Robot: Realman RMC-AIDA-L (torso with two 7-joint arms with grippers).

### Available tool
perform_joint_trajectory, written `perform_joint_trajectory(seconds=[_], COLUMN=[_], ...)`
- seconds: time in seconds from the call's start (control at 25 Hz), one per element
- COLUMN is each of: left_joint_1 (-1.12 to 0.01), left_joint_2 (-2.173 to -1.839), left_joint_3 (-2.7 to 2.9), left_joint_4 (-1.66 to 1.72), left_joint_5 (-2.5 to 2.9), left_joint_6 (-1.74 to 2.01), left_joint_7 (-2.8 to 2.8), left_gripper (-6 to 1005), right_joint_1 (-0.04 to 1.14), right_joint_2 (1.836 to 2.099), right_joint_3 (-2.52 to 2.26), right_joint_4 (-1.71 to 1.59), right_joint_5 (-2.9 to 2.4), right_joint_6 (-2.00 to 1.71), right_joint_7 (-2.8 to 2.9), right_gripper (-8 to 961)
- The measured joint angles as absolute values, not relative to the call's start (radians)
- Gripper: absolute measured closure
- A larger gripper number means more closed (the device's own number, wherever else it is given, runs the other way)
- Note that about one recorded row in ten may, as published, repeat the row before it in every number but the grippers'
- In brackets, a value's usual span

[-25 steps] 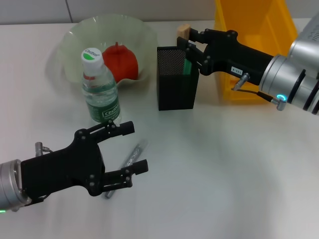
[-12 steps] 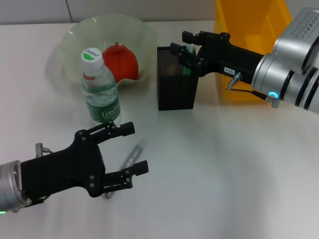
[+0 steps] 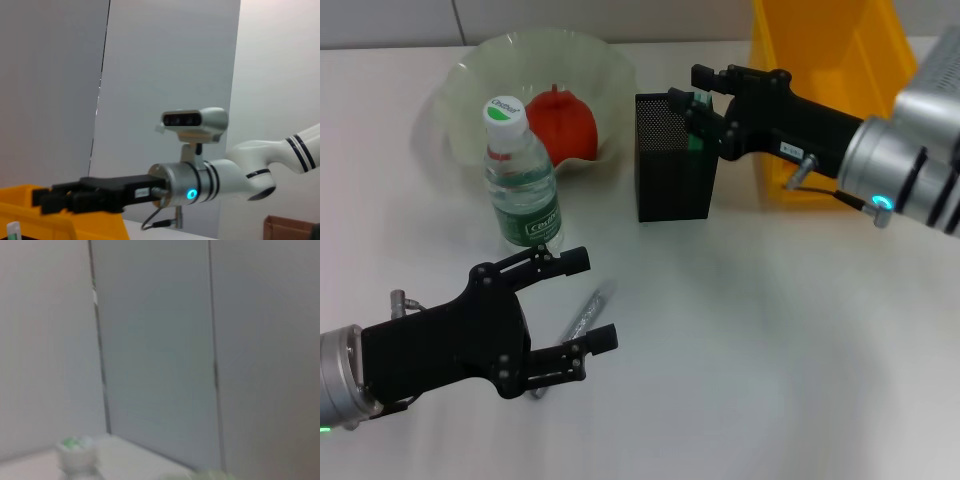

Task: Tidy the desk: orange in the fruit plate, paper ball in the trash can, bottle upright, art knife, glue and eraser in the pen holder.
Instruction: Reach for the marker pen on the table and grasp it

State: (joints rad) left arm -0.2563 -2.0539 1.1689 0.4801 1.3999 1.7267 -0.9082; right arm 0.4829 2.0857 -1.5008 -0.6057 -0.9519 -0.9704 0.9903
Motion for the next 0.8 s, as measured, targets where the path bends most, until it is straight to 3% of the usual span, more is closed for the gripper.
perform_joint_trajectory(seconds=[0.28,0.48,0.8], left_joint_1=[-0.254,-0.26,-0.265], left_joint_2=[-2.049,-2.043,-2.017], left_joint_3=[1.158,1.145,1.13], left_joint_4=[0.482,0.495,0.746], left_joint_5=[1.395,1.394,1.468], left_joint_6=[1.74,1.742,1.767], left_joint_7=[-0.924,-0.983,-1.308], left_gripper=[211,212,212], right_joint_1=[0.376,0.363,0.358], right_joint_2=[2.087,2.084,2.082], right_joint_3=[-1.42,-1.427,-1.419], right_joint_4=[-0.505,-0.359,-0.264], right_joint_5=[-0.951,-0.957,-0.985], right_joint_6=[-1.347,-1.487,-1.496], right_joint_7=[0.923,0.798,0.758], right_gripper=[558,558,558])
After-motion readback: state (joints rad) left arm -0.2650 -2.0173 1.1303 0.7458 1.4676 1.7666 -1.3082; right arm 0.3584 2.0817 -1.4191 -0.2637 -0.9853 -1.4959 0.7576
